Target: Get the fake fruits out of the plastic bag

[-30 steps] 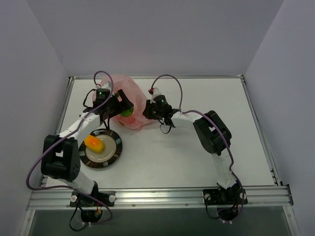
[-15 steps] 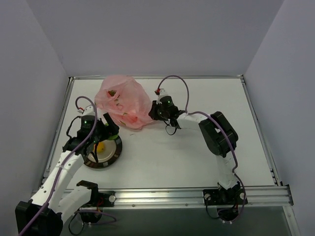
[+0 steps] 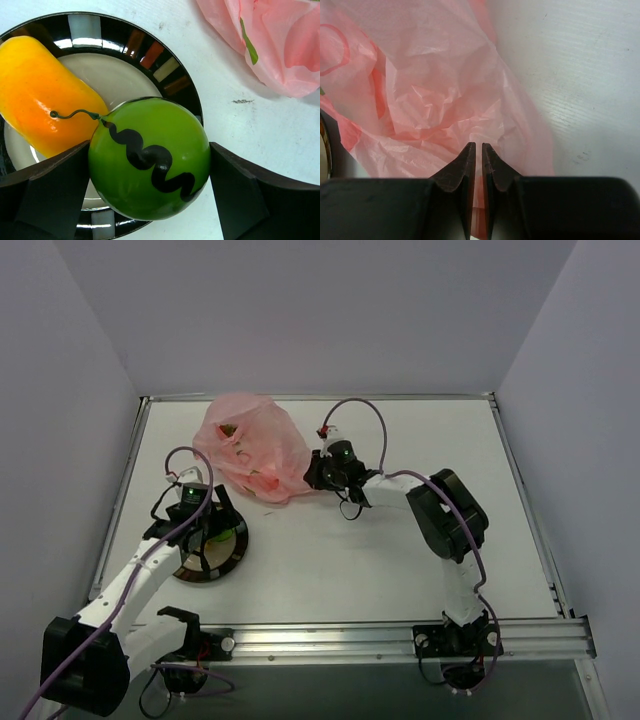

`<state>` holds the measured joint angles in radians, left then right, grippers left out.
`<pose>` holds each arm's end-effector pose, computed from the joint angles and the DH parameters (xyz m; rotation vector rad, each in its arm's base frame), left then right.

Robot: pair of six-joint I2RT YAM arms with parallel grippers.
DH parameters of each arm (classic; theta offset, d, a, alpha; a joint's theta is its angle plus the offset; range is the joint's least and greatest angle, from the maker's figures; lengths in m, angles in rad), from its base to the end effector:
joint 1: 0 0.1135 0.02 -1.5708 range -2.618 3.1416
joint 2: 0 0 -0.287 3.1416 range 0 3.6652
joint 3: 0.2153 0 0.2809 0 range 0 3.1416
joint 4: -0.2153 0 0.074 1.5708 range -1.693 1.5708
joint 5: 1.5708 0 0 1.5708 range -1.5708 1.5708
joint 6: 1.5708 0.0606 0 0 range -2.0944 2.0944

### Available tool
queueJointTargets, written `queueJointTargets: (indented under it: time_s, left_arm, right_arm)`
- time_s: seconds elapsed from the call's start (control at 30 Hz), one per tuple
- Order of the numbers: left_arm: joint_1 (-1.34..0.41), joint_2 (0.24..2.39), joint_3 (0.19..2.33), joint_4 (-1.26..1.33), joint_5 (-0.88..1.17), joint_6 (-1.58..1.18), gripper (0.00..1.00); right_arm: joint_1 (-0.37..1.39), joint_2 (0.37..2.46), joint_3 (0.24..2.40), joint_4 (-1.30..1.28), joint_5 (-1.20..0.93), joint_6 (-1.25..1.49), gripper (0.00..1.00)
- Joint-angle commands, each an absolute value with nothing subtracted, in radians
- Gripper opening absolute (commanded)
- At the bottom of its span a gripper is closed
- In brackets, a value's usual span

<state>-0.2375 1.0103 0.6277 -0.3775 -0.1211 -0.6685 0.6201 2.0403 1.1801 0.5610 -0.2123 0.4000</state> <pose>0.2366 -0.0497 0.2174 -0.5608 2.2770 -0.3125 0.4008 0.3019 0.1613 -0.3680 1.9286 0.8873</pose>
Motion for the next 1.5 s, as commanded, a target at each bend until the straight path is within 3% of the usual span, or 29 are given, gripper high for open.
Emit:
queueJointTargets:
  time_s: [0.0, 0.13, 0.27, 0.5, 0.6, 0.63, 0.8, 0.83, 1.1, 1.2, 1.23, 1.3, 1.4, 1.47]
  left_arm:
    - [-0.259, 1.022, 0.663, -0.334, -0.173, -0.681, 0.88]
    - [-0.273, 1.025, 0.680, -0.328, -0.176, -0.680, 0.99]
    - [-0.288, 1.006, 0.715, -0.333, -0.181, -0.678, 0.95]
    - [-0.305, 0.983, 0.771, -0.350, -0.206, -0.676, 0.98]
    - [-0.325, 1.012, 0.824, -0.331, -0.201, -0.678, 1.00]
    - [-0.328, 1.025, 0.837, -0.312, -0.195, -0.680, 1.00]
    - [-0.334, 1.149, 0.939, -0.227, -0.155, -0.693, 1.00]
    - [-0.334, 1.170, 0.955, -0.198, -0.155, -0.693, 0.94]
    - [-0.325, 1.400, 1.123, -0.124, -0.089, -0.726, 0.84]
    - [-0.324, 1.475, 1.178, -0.123, -0.063, -0.736, 0.74]
    - [-0.324, 1.492, 1.195, -0.114, -0.055, -0.741, 0.70]
    - [-0.322, 1.538, 1.207, -0.098, -0.023, -0.753, 0.65]
    - [-0.324, 1.589, 1.220, -0.077, -0.020, -0.768, 0.52]
    - [-0.325, 1.620, 1.219, -0.052, -0.032, -0.781, 0.41]
  right_arm:
    - [0.632, 1.956, 1.131, 0.615, -0.219, 0.417, 0.07]
    - [0.644, 1.915, 1.062, 0.635, -0.209, 0.429, 0.07]
    - [0.664, 1.870, 1.002, 0.646, -0.192, 0.436, 0.07]
    - [0.693, 1.780, 0.936, 0.626, -0.155, 0.428, 0.08]
    - [0.696, 1.730, 0.959, 0.568, -0.143, 0.387, 0.28]
    - [0.698, 1.717, 0.972, 0.546, -0.143, 0.373, 0.40]
    - [0.764, 1.712, 1.051, 0.442, -0.121, 0.304, 0.78]
    - [0.775, 1.721, 1.063, 0.436, -0.121, 0.296, 0.85]
    - [0.798, 1.968, 1.284, 0.422, -0.205, 0.235, 0.91]
    - [0.802, 2.011, 1.304, 0.460, -0.235, 0.253, 0.72]
    - [0.805, 2.008, 1.292, 0.500, -0.239, 0.259, 0.45]
    - [0.818, 1.982, 1.223, 0.540, -0.233, 0.276, 0.17]
    - [0.825, 1.936, 1.117, 0.618, -0.215, 0.317, 0.00]
    - [0.830, 1.915, 1.068, 0.673, -0.209, 0.340, 0.00]
